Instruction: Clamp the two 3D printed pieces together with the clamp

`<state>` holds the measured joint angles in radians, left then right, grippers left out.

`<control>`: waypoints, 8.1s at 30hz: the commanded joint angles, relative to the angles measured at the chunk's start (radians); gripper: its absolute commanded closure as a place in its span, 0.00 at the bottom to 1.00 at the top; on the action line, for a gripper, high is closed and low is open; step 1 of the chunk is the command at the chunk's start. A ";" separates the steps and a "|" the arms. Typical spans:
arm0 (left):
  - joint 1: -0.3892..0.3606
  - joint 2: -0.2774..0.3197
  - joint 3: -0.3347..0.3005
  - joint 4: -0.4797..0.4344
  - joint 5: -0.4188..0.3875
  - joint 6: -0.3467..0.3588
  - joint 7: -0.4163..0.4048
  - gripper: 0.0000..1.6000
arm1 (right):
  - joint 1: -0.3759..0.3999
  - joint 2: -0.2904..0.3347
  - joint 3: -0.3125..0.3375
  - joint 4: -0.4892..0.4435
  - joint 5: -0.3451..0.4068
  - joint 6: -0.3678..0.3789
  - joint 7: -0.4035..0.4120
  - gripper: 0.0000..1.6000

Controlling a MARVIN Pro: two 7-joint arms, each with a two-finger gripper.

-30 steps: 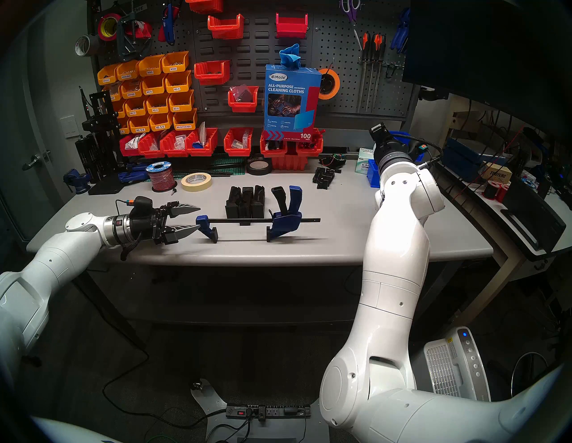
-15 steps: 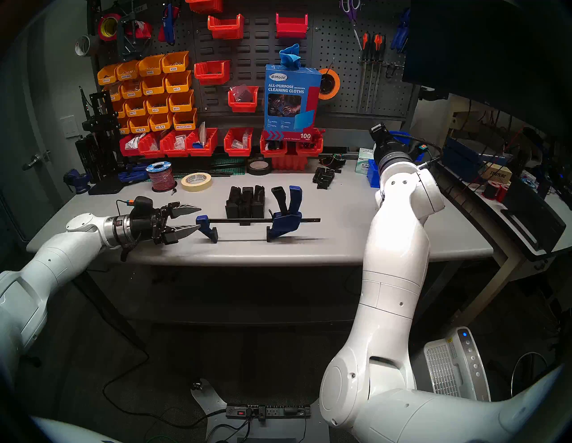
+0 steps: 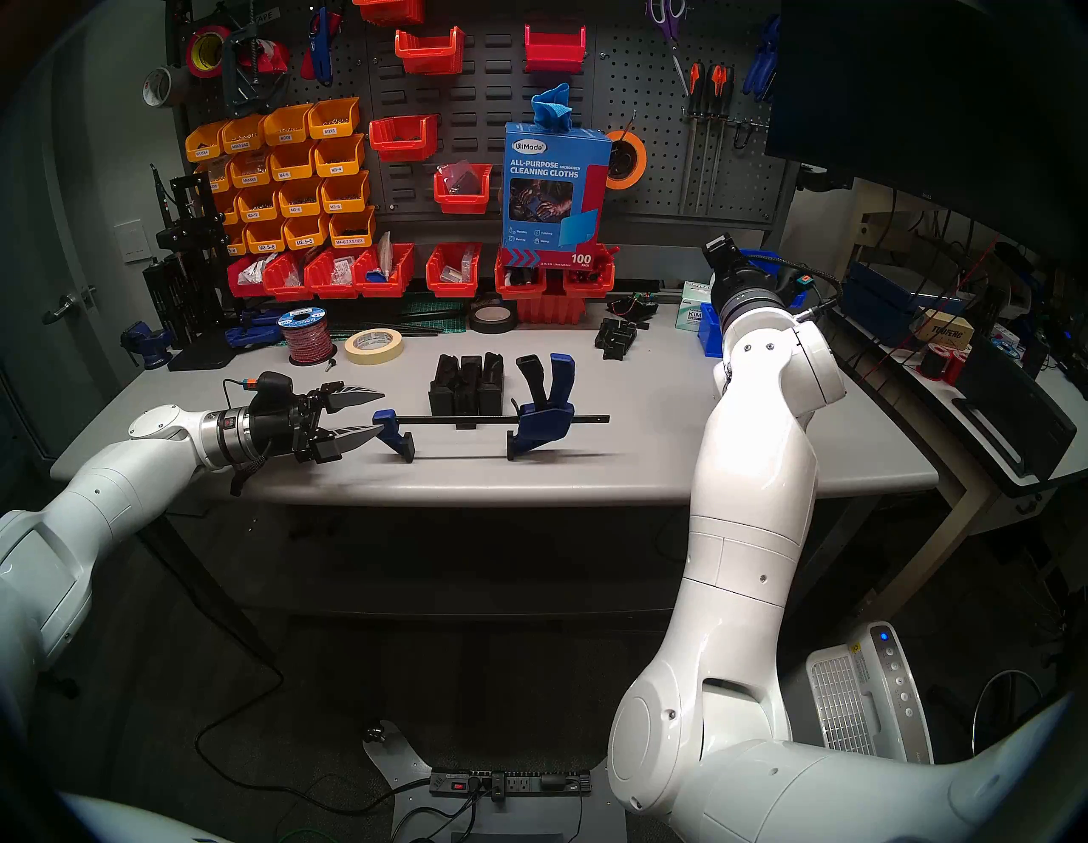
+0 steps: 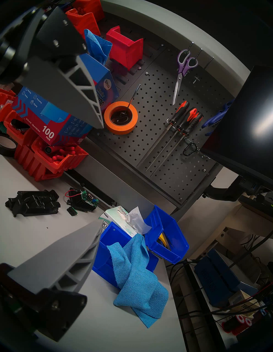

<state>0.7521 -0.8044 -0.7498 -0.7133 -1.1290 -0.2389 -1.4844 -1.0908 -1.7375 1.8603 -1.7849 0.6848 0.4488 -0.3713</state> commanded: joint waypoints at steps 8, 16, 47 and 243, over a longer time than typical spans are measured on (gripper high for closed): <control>-0.031 0.004 0.039 -0.003 -0.054 0.024 0.001 0.00 | 0.007 0.000 -0.002 -0.013 0.001 0.001 0.000 0.00; -0.037 0.015 0.064 -0.012 -0.071 0.019 0.001 0.00 | 0.007 0.000 -0.002 -0.013 0.001 0.001 0.000 0.00; -0.058 0.031 0.153 -0.013 -0.144 0.022 0.001 0.63 | 0.007 0.000 -0.002 -0.013 0.001 0.001 0.000 0.00; -0.094 0.075 0.300 -0.052 -0.314 -0.047 0.001 1.00 | 0.023 -0.076 -0.106 -0.098 0.003 0.048 -0.029 0.00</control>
<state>0.6748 -0.7292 -0.4429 -0.7676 -1.4305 -0.2871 -1.4841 -1.0812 -1.7803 1.7903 -1.8313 0.6744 0.4608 -0.3831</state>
